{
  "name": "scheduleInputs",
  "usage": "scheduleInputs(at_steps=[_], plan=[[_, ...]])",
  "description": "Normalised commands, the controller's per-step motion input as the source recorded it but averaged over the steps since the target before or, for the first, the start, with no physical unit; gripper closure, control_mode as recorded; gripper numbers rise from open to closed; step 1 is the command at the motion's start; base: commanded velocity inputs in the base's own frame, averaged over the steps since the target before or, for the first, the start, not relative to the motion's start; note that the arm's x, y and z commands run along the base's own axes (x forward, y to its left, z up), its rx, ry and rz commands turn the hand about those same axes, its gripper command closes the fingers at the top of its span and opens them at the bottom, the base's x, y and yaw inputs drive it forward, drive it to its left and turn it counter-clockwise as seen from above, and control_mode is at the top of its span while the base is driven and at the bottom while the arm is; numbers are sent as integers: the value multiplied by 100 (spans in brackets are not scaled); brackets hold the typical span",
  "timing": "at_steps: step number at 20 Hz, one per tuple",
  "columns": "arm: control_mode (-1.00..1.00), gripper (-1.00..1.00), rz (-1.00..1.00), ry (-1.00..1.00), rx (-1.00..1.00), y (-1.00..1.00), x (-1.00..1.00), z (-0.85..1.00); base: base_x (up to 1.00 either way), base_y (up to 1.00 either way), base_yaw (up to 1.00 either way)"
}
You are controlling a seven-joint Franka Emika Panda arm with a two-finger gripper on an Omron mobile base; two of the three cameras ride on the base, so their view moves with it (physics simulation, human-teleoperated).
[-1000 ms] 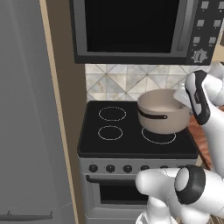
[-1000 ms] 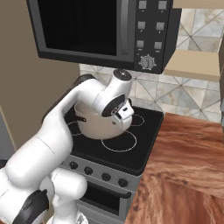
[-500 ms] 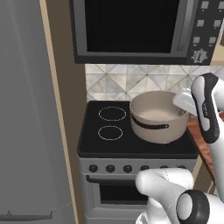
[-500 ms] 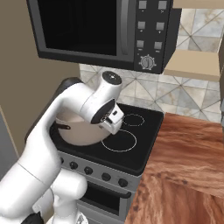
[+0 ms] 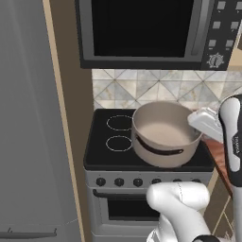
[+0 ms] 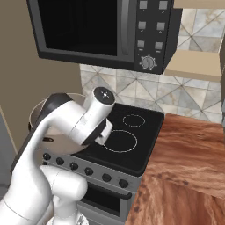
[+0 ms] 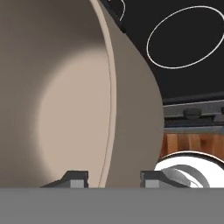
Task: Move the pot and pan from the stove into the sink.
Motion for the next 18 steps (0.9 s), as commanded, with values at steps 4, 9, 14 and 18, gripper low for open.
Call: scheduleInputs(at_steps=[4,9,14,18], plan=[[-100,100,11,-15,7,33,-63,1,0,0,0],[-100,100,8,-18,0,20,-32,3,0,0,0],[-100,100,0,0,0,0,0,0,0,0,0],[100,100,0,0,0,0,-5,-1,-39,4,3]])
